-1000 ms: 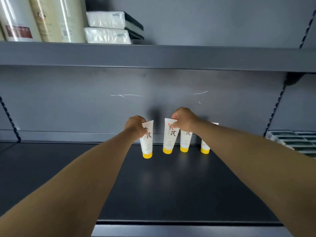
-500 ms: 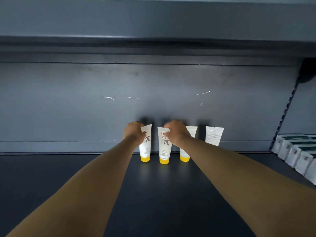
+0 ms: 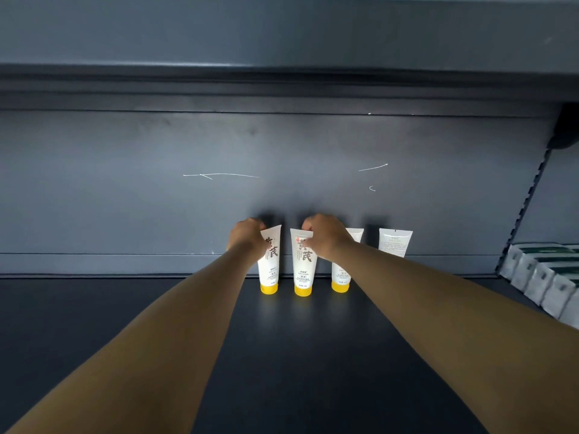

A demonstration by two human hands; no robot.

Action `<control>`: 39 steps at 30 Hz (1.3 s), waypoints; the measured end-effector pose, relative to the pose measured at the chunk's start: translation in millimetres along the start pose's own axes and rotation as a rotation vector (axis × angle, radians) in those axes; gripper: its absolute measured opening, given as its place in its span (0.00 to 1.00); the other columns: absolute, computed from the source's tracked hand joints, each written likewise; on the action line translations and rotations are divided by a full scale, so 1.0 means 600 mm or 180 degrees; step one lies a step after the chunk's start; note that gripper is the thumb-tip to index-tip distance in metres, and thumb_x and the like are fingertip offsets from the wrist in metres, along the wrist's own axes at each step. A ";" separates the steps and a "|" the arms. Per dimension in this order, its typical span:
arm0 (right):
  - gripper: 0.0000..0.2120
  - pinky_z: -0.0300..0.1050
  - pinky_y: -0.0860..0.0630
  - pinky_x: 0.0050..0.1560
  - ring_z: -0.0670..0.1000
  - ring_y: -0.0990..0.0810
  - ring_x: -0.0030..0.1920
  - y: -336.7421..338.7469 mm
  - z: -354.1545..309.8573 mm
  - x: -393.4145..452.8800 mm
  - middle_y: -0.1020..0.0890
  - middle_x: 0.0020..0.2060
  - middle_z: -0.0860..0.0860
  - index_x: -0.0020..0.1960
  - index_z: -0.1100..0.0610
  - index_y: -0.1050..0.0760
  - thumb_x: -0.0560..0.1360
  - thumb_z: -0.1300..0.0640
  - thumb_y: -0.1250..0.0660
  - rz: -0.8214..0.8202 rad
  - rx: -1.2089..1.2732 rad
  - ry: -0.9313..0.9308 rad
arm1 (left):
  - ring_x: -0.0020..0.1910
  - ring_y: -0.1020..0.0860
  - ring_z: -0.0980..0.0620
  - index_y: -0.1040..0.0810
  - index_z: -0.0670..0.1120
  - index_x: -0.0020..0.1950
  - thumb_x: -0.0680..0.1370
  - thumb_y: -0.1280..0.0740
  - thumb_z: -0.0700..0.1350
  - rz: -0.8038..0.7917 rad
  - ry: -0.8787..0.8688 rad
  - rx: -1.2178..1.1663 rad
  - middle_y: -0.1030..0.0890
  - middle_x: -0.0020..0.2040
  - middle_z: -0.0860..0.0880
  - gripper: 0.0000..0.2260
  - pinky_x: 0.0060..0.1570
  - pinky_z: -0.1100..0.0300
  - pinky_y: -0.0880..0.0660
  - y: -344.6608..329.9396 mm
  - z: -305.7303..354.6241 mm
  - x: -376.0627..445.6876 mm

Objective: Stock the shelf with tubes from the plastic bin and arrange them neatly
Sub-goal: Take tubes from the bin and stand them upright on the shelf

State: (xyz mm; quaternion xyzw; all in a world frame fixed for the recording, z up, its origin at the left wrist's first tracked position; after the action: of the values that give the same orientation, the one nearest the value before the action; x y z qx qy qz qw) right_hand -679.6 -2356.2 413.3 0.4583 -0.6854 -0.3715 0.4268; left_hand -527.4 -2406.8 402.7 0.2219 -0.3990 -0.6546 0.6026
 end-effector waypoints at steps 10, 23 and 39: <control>0.15 0.46 0.26 0.56 0.57 0.24 0.58 0.050 -0.029 -0.058 0.21 0.56 0.56 0.58 0.60 0.24 0.73 0.58 0.31 0.0052 -0.0355 0.0194 | 0.58 0.25 0.42 0.25 0.45 0.62 0.70 0.27 0.42 -0.0010 -0.0207 0.0298 0.25 0.61 0.43 0.21 0.56 0.52 0.24 0.042 0.014 -0.052; 0.25 0.45 0.29 0.59 0.53 0.29 0.65 0.142 -0.094 -0.331 0.25 0.64 0.51 0.68 0.51 0.30 0.72 0.55 0.30 -0.0035 -0.0508 0.0086 | 0.66 0.32 0.46 0.31 0.48 0.69 0.72 0.28 0.45 -0.0277 -0.0549 0.0852 0.30 0.65 0.45 0.26 0.61 0.54 0.28 0.136 0.040 -0.318; 0.24 0.52 0.28 0.61 0.57 0.30 0.64 -0.002 -0.016 -0.740 0.27 0.63 0.53 0.67 0.54 0.30 0.73 0.54 0.30 -0.0750 -0.0685 -0.0190 | 0.67 0.34 0.44 0.32 0.47 0.69 0.72 0.28 0.45 -0.1200 -0.0714 0.1143 0.31 0.66 0.45 0.27 0.63 0.49 0.30 -0.029 -0.091 -0.721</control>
State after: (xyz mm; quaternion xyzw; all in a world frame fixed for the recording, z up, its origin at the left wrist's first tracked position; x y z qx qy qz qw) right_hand -574.5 -1937.9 307.3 0.4759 -0.5955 -0.5037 0.4064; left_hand -420.1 -2003.8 275.1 0.3217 -0.5244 -0.6943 0.3734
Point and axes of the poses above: each hand's wrist, its own x-axis towards the middle knuckle, its own y-axis out of the back of the hand, z = x × y, the point moved 9 cm from there along x, towards the middle knuckle
